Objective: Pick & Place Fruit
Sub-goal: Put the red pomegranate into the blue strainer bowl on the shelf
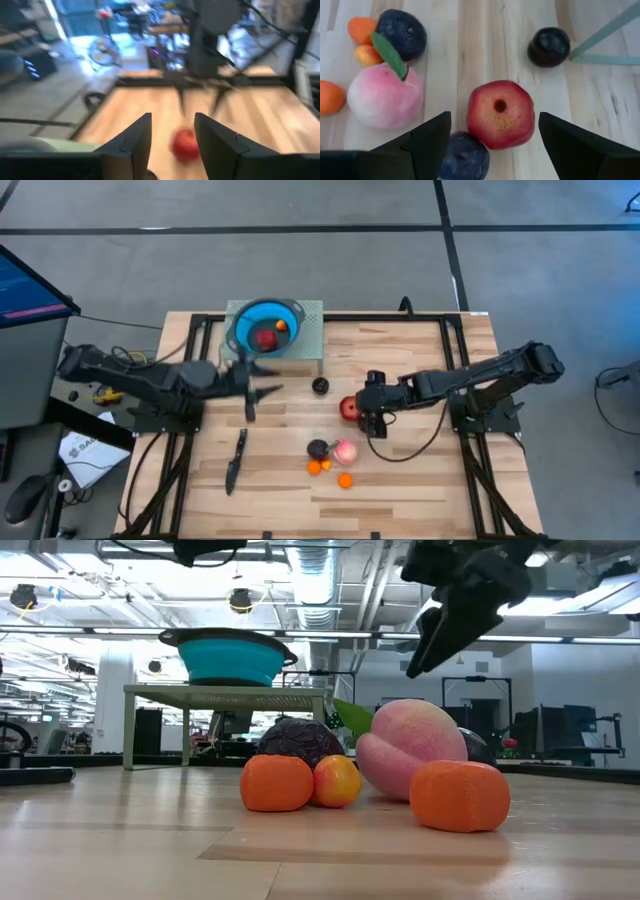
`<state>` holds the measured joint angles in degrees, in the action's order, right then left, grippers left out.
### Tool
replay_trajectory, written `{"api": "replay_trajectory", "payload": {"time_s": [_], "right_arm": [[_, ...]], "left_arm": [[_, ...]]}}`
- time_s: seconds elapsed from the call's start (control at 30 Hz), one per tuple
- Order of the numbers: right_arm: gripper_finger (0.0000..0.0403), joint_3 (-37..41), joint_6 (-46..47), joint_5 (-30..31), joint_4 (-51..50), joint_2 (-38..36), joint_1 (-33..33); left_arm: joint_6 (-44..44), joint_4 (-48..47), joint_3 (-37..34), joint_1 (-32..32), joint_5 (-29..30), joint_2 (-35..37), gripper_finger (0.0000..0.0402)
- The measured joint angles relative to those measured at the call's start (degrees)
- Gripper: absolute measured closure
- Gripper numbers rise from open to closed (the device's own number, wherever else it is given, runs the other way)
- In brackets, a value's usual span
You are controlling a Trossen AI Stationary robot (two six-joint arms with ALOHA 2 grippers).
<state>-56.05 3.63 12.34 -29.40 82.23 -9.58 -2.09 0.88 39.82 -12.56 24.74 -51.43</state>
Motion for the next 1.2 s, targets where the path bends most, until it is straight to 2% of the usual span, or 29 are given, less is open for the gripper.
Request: {"api": "replay_trajectory", "payload": {"time_s": [0.23,0.43,0.6,0.67,0.9,1.2], "right_arm": [[0.0108,0.0,-4.9,0.2,7.3,5.6,1.9],[0.0108,0.0,-6.2,0.2,6.7,9.3,3.0],[0.0107,-0.1,-6.7,-0.3,7.8,11.3,3.7],[0.0106,-0.2,-6.7,-2.0,8.1,11.6,4.4],[0.009,0.2,-8.0,-13.8,6.0,12.0,7.3],[0.0069,-0.1,-8.5,-13.9,8.1,12.8,7.3]], "left_arm": [[6.4,0.2,-3.8,-7.0,7.2,-2.4,0.0285],[11.0,0.6,-5.4,-8.0,7.8,-2.7,0.0291],[11.2,0.6,-5.4,-8.0,8.2,-2.7,0.029],[11.2,0.6,-5.4,-8.0,8.3,-2.7,0.029],[11.2,0.7,-5.4,-8.0,8.3,-2.7,0.0289],[11.4,0.8,-5.5,-8.0,8.3,-2.7,0.0289]]}}
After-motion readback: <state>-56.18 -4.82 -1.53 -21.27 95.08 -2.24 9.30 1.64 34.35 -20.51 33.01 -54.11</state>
